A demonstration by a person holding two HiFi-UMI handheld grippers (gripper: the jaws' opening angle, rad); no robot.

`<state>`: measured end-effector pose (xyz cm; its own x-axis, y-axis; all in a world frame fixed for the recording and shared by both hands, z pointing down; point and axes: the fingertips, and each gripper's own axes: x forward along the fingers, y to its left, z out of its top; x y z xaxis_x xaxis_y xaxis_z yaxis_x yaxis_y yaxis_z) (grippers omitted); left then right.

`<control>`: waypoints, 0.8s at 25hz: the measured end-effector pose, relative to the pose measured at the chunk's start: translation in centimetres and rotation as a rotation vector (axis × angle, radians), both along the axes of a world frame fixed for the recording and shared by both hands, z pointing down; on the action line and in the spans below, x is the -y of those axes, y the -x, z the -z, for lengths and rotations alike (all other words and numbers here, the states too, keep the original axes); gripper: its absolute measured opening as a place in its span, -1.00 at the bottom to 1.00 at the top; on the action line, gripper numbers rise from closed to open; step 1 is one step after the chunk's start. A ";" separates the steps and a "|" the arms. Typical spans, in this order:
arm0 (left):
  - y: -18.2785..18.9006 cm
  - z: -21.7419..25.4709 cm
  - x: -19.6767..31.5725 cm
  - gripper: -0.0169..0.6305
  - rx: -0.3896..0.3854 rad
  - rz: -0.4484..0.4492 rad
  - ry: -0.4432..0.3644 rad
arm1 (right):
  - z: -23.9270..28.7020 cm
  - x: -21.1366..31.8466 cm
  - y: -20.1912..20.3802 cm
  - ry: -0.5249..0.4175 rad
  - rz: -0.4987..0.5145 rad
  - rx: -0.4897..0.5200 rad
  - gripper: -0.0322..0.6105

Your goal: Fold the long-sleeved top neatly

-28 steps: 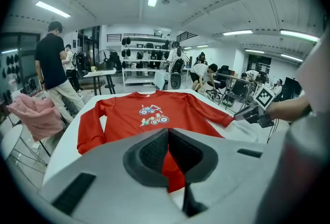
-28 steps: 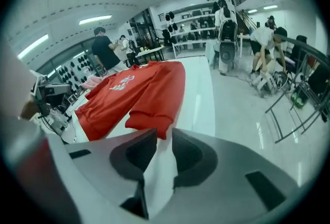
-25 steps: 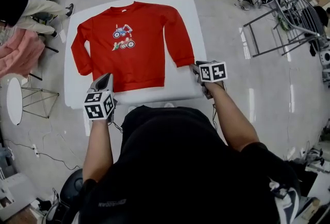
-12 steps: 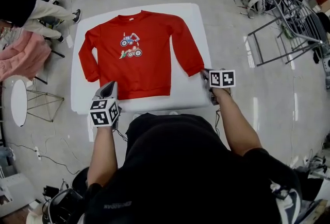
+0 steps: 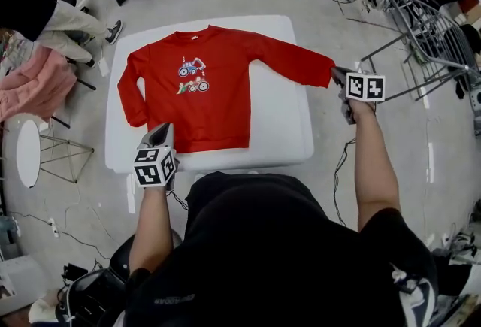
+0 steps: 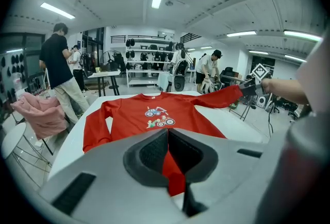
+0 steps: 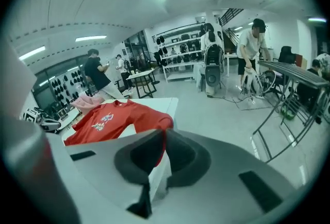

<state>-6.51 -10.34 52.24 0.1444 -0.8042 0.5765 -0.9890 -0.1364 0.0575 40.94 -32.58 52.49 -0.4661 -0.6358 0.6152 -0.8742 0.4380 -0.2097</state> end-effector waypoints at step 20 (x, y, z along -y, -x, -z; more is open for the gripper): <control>2.1 0.3 -0.9 -0.92 -0.020 0.056 -0.012 | 10.7 8.5 5.4 0.063 0.325 -0.090 -0.84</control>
<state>-8.60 -9.41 51.93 0.1103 -0.8184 0.5640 -0.9938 -0.0819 0.0756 35.58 -41.08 41.81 -0.5803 -0.4221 0.6965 -0.7073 0.6851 -0.1741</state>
